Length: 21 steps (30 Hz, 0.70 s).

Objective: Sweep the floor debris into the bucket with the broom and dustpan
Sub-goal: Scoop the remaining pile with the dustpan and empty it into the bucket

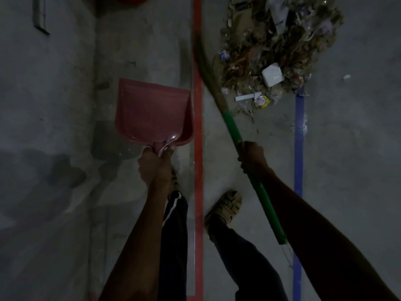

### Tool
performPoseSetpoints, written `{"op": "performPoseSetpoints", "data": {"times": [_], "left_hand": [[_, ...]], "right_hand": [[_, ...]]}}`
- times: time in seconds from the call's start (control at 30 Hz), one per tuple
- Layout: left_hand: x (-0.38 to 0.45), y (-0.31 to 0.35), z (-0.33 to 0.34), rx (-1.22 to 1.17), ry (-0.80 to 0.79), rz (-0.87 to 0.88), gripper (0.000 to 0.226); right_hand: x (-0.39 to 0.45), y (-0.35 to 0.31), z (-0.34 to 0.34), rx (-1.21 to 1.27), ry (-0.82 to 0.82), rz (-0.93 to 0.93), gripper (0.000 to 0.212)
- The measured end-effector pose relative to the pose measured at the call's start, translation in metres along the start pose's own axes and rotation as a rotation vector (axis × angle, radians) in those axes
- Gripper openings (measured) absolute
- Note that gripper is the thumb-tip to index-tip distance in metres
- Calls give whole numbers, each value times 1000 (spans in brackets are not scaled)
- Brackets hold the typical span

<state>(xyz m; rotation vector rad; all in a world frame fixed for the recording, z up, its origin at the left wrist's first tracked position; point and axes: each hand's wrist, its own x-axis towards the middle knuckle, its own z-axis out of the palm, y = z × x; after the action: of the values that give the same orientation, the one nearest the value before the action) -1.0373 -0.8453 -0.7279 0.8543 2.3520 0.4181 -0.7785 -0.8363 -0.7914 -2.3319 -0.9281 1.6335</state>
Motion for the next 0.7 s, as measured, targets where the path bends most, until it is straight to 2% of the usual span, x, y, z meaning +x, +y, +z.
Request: {"op": "performPoseSetpoints", "data": {"times": [0.17, 0.3, 0.53, 0.7], "left_hand": [[-9, -6, 1, 25, -31, 23, 70], [-12, -3, -1, 11, -35, 60, 63], [7, 33, -14, -68, -52, 65, 55], [46, 78, -36, -80, -58, 91, 56]], "right_hand": [[-3, 24, 6, -110, -87, 135, 36], [0, 25, -13, -106, -5, 203, 35], [1, -69, -49, -31, 84, 12, 33], [2, -156, -46, 29, 125, -112, 39]]}}
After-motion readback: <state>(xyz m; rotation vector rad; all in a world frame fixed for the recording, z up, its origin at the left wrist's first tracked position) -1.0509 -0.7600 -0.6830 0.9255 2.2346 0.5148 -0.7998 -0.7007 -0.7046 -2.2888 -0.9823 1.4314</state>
